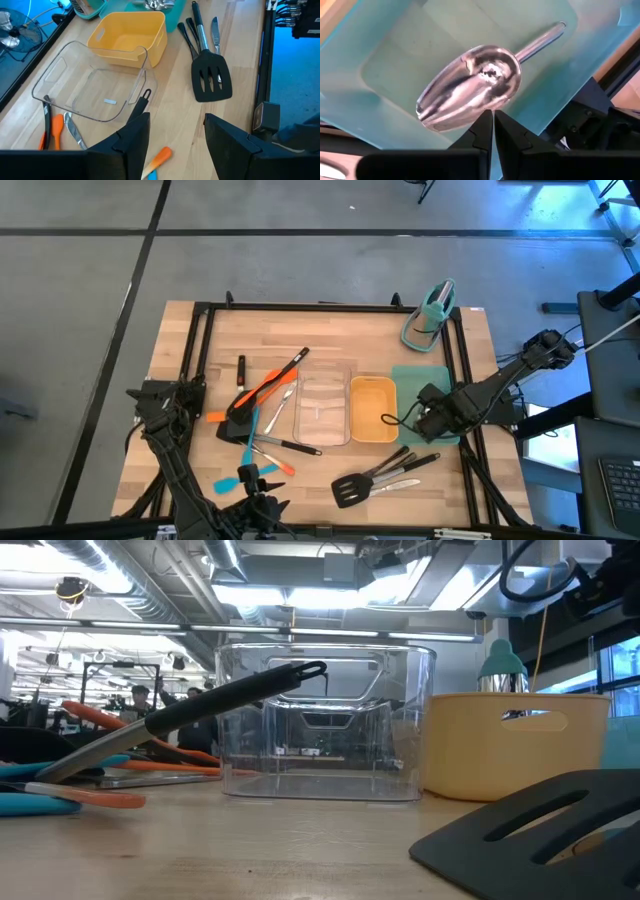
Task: Pick & Place Kitchen Items
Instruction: Put the orange spatula into the transparent bin
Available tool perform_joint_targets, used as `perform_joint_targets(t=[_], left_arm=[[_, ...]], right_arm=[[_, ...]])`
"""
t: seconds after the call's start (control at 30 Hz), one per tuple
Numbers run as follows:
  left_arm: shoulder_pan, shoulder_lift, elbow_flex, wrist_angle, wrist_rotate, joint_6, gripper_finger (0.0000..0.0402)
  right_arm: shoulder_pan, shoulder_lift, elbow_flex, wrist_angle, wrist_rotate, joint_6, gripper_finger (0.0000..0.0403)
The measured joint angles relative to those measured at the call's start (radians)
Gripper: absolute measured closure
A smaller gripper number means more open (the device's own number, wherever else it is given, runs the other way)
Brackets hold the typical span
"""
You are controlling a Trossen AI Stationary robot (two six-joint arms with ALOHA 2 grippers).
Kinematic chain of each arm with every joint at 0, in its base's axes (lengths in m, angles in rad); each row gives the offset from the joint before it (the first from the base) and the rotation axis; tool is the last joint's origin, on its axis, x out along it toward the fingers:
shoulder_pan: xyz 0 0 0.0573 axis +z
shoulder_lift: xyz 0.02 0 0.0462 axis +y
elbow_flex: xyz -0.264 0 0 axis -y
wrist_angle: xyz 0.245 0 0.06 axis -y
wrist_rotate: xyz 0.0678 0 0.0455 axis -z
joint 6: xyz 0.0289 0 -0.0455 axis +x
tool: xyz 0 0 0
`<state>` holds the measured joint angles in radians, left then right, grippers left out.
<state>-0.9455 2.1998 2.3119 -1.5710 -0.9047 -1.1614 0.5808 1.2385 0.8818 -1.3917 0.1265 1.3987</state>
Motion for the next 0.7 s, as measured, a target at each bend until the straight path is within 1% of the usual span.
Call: perform_joint_targets(t=[0.1,0.17,0.3,0.4,0.53,0.6,0.7], left_arm=[[0.000,0.007,0.000,0.001,-0.024,-0.004,0.0219],[0.000,0.026,0.000,0.006,-0.042,-0.004,0.0219],[-0.007,0.075,0.000,0.005,-0.086,-0.012,0.0219],[-0.017,0.102,0.000,0.004,-0.124,-0.045,0.0219],[-0.026,0.108,0.000,0.001,-0.179,-0.098,0.0219],[-0.026,0.108,0.000,0.000,-0.217,-0.120,0.0219],[-0.033,0.108,0.000,0.000,-0.278,-0.154,0.0219]], right_arm=[[0.000,0.000,-0.002,0.032,0.003,0.006,0.0382],[0.001,-0.001,-0.018,0.093,0.013,-0.005,0.0382],[0.022,-0.001,-0.044,0.226,0.048,-0.096,0.0382],[0.048,-0.001,-0.037,0.277,0.110,-0.141,0.0382],[0.089,-0.001,-0.021,0.315,0.232,-0.159,0.0382],[0.107,-0.001,-0.021,0.327,0.260,-0.161,0.0382],[0.140,-0.001,-0.021,0.349,0.272,-0.141,0.0382]])
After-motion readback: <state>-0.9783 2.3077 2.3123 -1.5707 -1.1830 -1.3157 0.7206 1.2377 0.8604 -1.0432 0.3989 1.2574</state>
